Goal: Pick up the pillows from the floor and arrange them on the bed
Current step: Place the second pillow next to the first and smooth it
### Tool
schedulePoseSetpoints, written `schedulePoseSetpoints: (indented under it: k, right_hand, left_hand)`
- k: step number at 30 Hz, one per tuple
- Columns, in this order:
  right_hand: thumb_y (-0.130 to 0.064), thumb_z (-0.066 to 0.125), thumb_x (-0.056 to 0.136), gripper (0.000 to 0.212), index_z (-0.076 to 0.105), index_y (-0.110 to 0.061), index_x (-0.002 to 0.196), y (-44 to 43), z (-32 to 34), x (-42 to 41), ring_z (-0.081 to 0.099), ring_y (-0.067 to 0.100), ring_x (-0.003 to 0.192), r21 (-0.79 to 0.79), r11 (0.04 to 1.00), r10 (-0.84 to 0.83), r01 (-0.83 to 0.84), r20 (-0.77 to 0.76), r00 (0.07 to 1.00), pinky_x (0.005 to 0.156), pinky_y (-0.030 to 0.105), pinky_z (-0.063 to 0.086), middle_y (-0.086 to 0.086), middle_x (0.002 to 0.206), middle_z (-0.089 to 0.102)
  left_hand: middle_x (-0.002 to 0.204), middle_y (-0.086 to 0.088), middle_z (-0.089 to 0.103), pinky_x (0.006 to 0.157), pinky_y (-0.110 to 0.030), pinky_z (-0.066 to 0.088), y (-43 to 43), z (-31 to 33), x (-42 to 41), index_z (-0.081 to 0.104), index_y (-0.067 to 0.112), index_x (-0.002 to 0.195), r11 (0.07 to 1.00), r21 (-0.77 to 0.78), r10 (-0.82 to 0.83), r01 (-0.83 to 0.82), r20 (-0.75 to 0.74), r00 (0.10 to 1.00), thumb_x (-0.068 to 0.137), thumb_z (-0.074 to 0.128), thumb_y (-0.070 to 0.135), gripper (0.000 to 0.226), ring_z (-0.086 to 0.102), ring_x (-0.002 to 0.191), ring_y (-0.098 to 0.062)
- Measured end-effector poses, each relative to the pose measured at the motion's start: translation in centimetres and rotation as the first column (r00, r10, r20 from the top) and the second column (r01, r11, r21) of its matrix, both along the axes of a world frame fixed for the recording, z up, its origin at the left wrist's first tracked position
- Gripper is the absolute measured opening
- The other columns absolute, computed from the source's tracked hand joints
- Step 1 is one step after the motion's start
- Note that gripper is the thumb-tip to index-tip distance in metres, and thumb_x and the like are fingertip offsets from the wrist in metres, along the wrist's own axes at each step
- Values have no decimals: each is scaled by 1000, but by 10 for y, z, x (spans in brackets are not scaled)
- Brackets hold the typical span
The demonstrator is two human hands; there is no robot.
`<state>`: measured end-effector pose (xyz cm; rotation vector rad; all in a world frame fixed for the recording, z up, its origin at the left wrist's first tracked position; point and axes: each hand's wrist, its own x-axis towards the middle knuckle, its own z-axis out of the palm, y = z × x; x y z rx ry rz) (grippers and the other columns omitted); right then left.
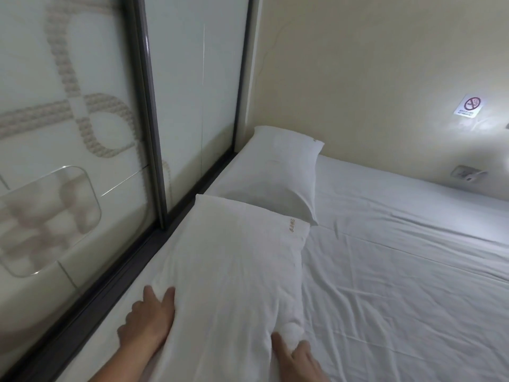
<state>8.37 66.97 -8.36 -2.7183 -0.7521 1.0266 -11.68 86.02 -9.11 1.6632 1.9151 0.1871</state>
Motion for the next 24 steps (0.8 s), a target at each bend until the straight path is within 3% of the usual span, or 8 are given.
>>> schedulePoseSetpoints:
  k: [6,10,12,15,18,21,22,24]
  right_hand:
    - [-60,29,94,64,18,-35,151,97,44,55,23,18,147,410,768,254,-492,510,822,118,38,25,-5,161,21]
    - [-58,16,95,58,17,-41,150,170,6,61,3,10,151,328,466,638,-822,519,569,119,36,4,-15,163,10]
    - [-53,20,98,57,14,-38,153,172,-19,101,-1,15,152,151,592,678,-791,437,591,121,42,2,-12,164,2]
    - [-41,28,98,57,20,-20,151,180,-8,163,19,31,147,-19,928,346,-371,413,842,116,50,21,4,160,22]
    - [-40,32,99,59,20,-18,153,188,6,157,21,25,148,263,807,322,-529,554,767,119,41,23,3,161,24]
    - [-50,29,98,56,24,-34,152,149,-13,101,22,13,149,386,451,582,-805,556,593,121,34,15,-9,161,21]
    - [-51,26,98,56,21,-37,152,133,-20,89,17,12,150,290,450,671,-845,514,534,122,36,8,-13,162,12]
    - [-50,22,98,59,12,-34,154,113,-37,89,4,13,152,219,712,561,-668,396,727,123,40,4,-13,164,0]
  left_hand:
    - [163,-4,0,115,-57,2,-15,40,95,-1,33,151,815,410,-361,410,-195,912,93,13,58,65,-1,149,-29]
    - [151,-10,41,103,-69,21,-25,5,103,47,25,140,797,348,-419,494,-271,867,91,12,58,68,30,140,-35]
    - [146,-8,47,104,-66,25,-24,-26,83,57,24,132,836,271,-416,478,-258,872,87,3,67,82,27,139,-27]
    - [160,4,3,116,-56,2,3,-25,76,10,36,149,882,201,-341,426,-349,873,64,-24,77,100,-15,146,-12]
    - [156,2,-22,118,-50,-6,20,4,111,-11,30,150,846,319,-336,427,-303,892,79,-15,66,80,-13,148,-23]
    - [160,-6,11,117,-40,3,-2,16,124,21,25,150,811,265,-418,522,-361,834,88,9,55,70,16,147,-24]
    - [152,-9,35,113,-39,13,-13,11,113,45,21,141,820,248,-434,516,-318,843,85,22,53,69,39,138,-26]
    - [130,-13,61,100,-41,28,-34,-6,74,68,14,119,816,250,-451,522,-290,844,85,29,54,65,63,113,-32]
